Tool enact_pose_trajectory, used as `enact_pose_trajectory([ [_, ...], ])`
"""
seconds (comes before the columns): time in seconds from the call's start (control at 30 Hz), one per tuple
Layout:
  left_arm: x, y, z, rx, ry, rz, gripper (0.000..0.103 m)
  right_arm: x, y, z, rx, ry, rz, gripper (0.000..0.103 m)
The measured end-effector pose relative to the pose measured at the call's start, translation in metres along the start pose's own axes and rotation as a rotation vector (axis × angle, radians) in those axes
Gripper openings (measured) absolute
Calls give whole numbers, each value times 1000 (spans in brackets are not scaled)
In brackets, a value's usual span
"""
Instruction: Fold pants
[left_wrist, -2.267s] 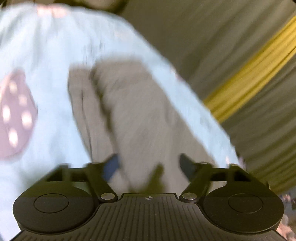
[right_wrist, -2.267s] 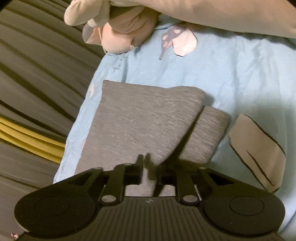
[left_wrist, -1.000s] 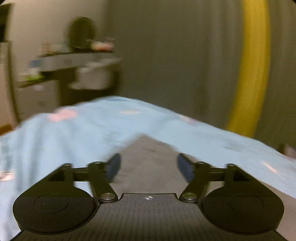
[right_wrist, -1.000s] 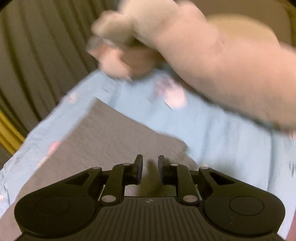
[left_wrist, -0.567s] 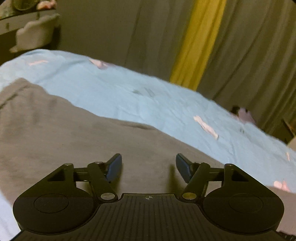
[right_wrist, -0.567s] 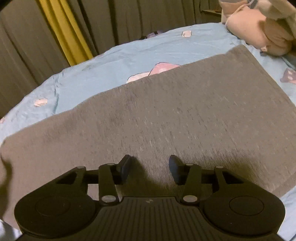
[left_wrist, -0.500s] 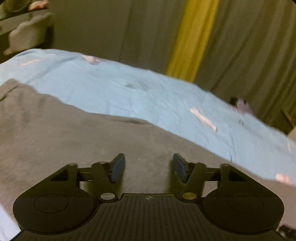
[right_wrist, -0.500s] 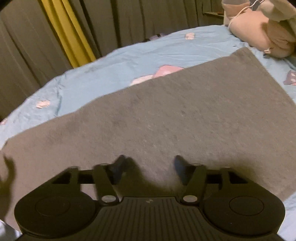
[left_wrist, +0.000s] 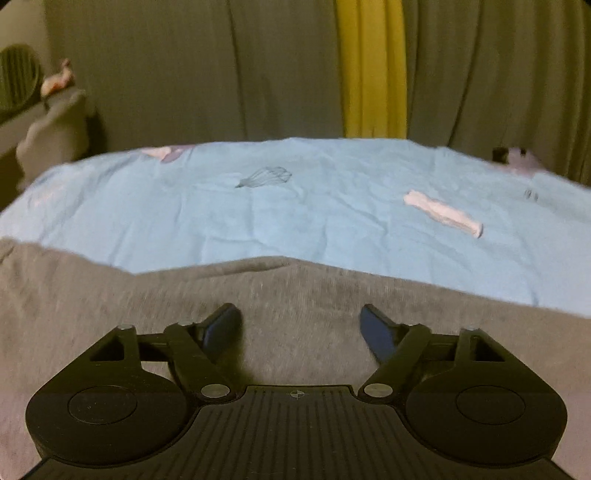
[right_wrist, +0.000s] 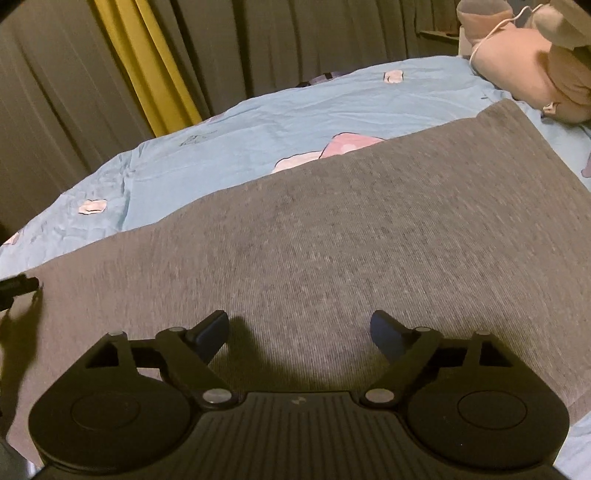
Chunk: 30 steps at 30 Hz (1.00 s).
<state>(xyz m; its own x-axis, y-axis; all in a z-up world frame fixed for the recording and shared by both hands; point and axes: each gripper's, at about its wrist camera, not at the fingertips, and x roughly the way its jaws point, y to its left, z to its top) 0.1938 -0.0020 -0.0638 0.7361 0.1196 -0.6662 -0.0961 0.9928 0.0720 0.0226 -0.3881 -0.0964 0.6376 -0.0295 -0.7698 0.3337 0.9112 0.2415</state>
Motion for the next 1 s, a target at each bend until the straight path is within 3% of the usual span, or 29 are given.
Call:
enact_pose_trajectory([
  [0.1, -21, 0, -15, 15, 21, -106, 79, -1, -4, 1, 26, -2, 15, 85],
  [0.2, -38, 3, -41, 24, 88, -120, 79, -8, -14, 3, 85, -13, 42, 84],
  [0.3, -60, 6, -58, 29, 110, -110, 79, -32, -42, 5, 224, -59, 49, 80],
  [0.4, -74, 17, -69, -73, 150, -148, 89, -67, -88, 1, 382, -130, 26, 74],
  [0.47, -73, 20, -74, -109, 169, -151, 89, -86, -122, -7, 472, -167, -20, 53],
  [0.53, -74, 17, -75, -86, 156, -130, 89, -100, -158, -22, 583, -178, -53, 42],
  [0.63, -75, 12, -77, -59, 150, -100, 89, -109, -196, -46, 700, -162, -101, 37],
  [0.73, -76, 11, -79, -33, 150, -86, 89, -111, -215, -60, 803, -184, -41, 35],
  [0.8, -78, 11, -80, -29, 149, -77, 89, -112, -218, -59, 806, -216, -37, 35],
  [0.9, -78, 15, -81, -51, 152, -74, 90, -104, -220, -54, 809, -222, -35, 21],
  [0.93, -79, 17, -80, -60, 152, -75, 90, -102, -222, -54, 821, -224, -24, 11],
  [1.0, -80, 20, -80, -78, 153, -80, 90, -98, -224, -54, 844, -229, -8, 10],
])
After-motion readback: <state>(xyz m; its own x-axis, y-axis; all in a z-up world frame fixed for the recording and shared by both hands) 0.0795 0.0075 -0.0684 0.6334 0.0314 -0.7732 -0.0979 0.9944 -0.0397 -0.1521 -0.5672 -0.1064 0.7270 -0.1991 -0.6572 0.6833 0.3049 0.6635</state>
